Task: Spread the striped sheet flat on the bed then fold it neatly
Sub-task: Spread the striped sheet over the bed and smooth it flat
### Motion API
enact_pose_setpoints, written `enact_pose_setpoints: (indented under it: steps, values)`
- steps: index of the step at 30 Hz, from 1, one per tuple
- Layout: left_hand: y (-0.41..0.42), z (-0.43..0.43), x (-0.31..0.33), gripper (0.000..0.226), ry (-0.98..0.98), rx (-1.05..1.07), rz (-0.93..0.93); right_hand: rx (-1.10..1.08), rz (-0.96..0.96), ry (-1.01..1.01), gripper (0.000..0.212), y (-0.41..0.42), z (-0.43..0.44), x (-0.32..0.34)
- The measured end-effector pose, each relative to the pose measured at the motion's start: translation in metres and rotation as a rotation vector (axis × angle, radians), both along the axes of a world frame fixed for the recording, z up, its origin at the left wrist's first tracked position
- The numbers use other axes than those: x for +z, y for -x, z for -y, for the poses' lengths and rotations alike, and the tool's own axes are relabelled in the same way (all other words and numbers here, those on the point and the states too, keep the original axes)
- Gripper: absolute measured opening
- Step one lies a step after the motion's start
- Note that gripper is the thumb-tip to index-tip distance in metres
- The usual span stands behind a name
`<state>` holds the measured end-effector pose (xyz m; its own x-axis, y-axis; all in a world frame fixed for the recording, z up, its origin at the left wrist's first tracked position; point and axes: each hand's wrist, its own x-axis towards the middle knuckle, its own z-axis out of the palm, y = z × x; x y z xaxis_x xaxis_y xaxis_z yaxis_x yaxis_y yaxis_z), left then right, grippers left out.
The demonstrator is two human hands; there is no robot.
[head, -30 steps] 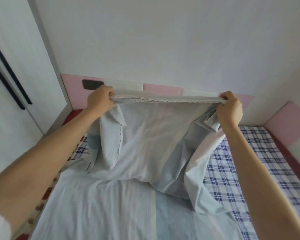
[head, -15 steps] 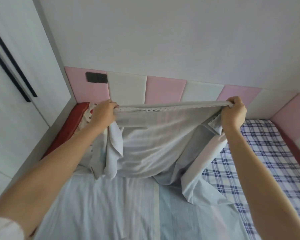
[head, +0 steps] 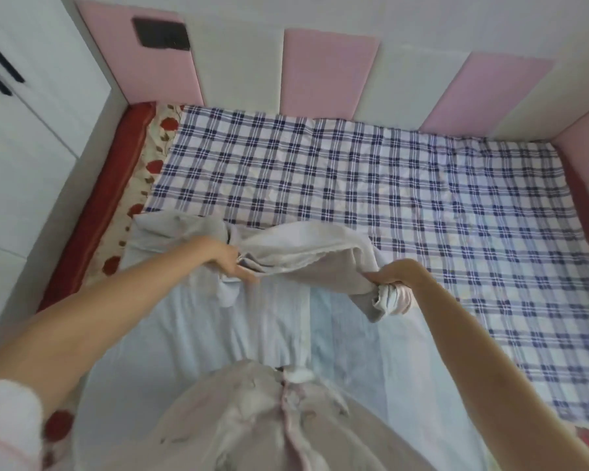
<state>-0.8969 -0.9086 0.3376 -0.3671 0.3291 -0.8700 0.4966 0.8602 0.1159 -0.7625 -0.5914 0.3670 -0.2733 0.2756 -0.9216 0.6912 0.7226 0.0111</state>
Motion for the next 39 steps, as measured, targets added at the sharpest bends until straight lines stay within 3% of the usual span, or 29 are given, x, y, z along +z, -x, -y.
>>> enact_pose_setpoints:
  steps: [1,3,8,10,12,14,16,19,21,22,23,25,28,30,32,35,39]
  values:
    - [-0.013,-0.002,-0.009,0.098,0.088,-0.067,0.038,-0.038,0.076,0.002,0.115,-0.013,0.001,-0.01]
    - [-0.028,-0.004,-0.023,0.068,0.207,-0.124,0.081,-0.031,0.211,-0.039,0.113,-0.034,-0.002,-0.022]
    - [-0.011,0.015,-0.019,0.042,0.49,0.006,0.487,0.147,0.633,-0.039,0.04,-0.057,-0.012,-0.024]
    - [-0.006,0.023,-0.015,0.041,0.475,0.114,0.479,0.126,0.6,-0.029,0.031,-0.06,-0.017,-0.027]
    - [0.002,0.019,-0.005,0.045,0.363,0.151,0.292,0.056,0.371,-0.041,0.034,-0.056,-0.022,-0.037]
    - [0.026,0.01,0.001,0.036,0.175,0.141,-0.047,-0.052,0.002,-0.102,0.041,-0.032,-0.035,-0.049]
    - [0.059,-0.002,0.013,0.02,-0.012,0.188,-0.38,-0.333,-0.285,-0.181,0.041,0.006,-0.05,-0.043]
    - [0.15,-0.025,0.059,0.033,-0.383,0.172,-0.882,-0.615,-0.798,-0.271,0.038,0.105,-0.075,0.012]
    - [0.233,-0.05,0.101,0.066,-0.442,0.062,-1.284,-0.634,-1.19,-0.285,0.075,0.191,-0.1,0.05]
    - [0.26,-0.062,0.118,0.081,-0.4,0.146,-1.358,-0.558,-1.283,-0.337,0.101,0.226,-0.107,0.066]
    - [0.282,-0.073,0.125,0.089,-0.373,0.241,-1.35,-0.389,-1.299,-0.447,0.116,0.255,-0.105,0.074]
    - [0.292,-0.099,0.116,0.088,-0.387,0.322,-1.247,-0.06,-1.336,-0.642,0.113,0.284,-0.087,0.066]
    - [0.246,-0.117,0.034,0.076,-0.499,-0.067,-1.219,0.305,-1.354,-0.615,0.101,0.281,-0.033,-0.002]
    - [0.2,-0.106,-0.027,0.072,-0.404,-0.254,-1.076,0.512,-1.275,-0.538,0.105,0.262,-0.004,-0.052]
    - [0.158,-0.083,-0.083,0.071,-0.205,-0.269,-0.753,0.599,-1.062,-0.431,0.107,0.236,0.018,-0.094]
    - [0.106,-0.047,-0.134,0.067,0.004,-0.265,-0.416,0.635,-0.76,-0.296,0.102,0.198,0.036,-0.146]
    - [0.059,-0.002,-0.2,0.077,0.029,0.078,-0.139,0.549,-0.577,-0.095,0.099,0.151,0.051,-0.209]
